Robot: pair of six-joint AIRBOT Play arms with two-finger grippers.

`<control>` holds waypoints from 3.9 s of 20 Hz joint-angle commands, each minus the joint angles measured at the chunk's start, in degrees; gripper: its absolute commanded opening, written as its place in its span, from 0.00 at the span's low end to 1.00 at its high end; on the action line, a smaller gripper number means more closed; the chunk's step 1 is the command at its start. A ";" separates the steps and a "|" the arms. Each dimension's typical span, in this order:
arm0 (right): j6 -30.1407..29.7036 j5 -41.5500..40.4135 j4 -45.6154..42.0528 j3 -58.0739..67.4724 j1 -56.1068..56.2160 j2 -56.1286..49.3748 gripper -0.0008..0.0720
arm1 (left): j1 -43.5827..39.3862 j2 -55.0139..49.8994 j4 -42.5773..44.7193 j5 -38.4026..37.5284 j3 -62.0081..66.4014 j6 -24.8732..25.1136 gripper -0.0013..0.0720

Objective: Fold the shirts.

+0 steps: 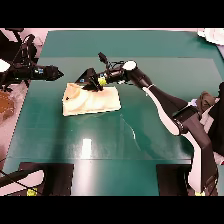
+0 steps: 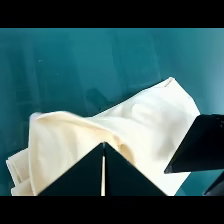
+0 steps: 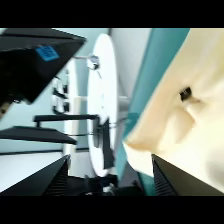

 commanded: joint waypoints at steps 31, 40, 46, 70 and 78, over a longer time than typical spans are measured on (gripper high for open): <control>-17.46 -3.80 -9.97 -32.92 -17.81 12.11 0.94 | 0.04 0.09 -0.17 -1.11 -0.02 2.60 0.05; -13.97 -1.42 -10.23 -27.04 -13.49 5.90 0.94 | 0.04 0.09 -0.42 -3.56 -0.02 2.62 0.04; -14.14 -1.29 -9.70 -28.89 -13.31 6.54 0.41 | 0.04 0.09 -0.55 -3.54 -0.02 2.60 0.04; 2.56 -6.40 -10.27 -9.90 -64.65 28.59 0.04 | 0.04 0.09 -14.34 -13.27 0.00 2.58 0.05; 4.81 6.99 -10.19 -2.03 -83.03 30.80 0.04 | 0.02 0.09 -16.33 -13.57 0.00 2.56 0.05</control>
